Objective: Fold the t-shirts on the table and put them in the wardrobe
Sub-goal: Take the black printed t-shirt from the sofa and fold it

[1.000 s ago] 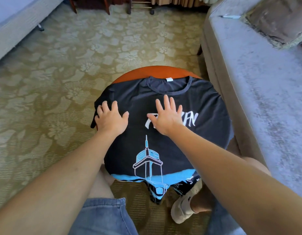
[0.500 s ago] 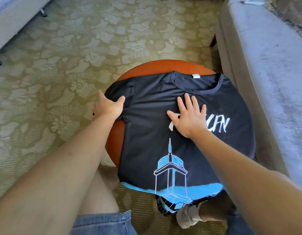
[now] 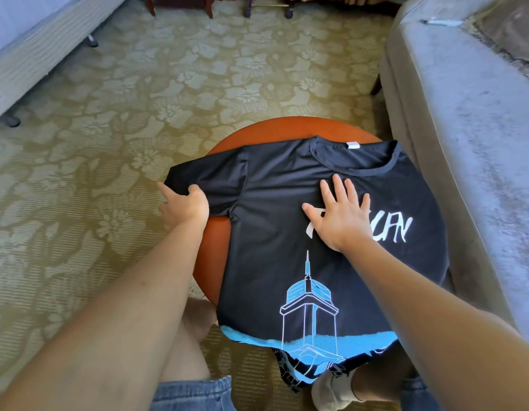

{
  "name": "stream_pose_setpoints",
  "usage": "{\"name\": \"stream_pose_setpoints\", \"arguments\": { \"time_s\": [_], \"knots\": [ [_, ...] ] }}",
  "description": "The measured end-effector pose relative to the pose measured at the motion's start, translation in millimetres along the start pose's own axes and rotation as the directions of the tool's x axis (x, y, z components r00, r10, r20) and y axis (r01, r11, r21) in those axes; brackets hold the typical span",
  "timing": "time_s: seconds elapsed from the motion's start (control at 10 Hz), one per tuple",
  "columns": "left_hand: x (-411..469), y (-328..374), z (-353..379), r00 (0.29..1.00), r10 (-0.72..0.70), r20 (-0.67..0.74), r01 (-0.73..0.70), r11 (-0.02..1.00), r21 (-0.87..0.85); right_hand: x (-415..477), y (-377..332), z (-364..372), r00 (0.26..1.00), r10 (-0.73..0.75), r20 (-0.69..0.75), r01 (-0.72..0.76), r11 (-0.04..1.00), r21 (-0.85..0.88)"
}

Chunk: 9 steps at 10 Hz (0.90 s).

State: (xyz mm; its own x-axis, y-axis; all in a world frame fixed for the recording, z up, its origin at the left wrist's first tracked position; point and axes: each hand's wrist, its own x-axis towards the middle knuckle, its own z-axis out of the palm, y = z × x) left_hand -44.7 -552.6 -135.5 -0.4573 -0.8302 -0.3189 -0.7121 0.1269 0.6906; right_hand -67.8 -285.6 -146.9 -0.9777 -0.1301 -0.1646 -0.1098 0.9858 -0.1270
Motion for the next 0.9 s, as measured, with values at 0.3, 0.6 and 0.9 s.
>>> {"name": "stream_pose_setpoints", "arguments": {
  "time_s": [0.3,0.6,0.9],
  "knots": [
    [12,-4,-7,0.99,-0.048,-0.132,0.002,0.944,-0.329,0,0,1,1.0,0.004,-0.009,-0.004,1.0,0.01],
    [40,-8,-23,0.836,-0.12,0.535,0.366,0.848,-0.382,0,1,2,1.0,0.013,-0.015,-0.013,1.0,0.002],
    [55,4,-42,0.928,0.13,0.35,0.092,0.829,-0.551,1,-2,0,1.0,0.016,0.007,-0.016,1.0,-0.026]
  ]
}}
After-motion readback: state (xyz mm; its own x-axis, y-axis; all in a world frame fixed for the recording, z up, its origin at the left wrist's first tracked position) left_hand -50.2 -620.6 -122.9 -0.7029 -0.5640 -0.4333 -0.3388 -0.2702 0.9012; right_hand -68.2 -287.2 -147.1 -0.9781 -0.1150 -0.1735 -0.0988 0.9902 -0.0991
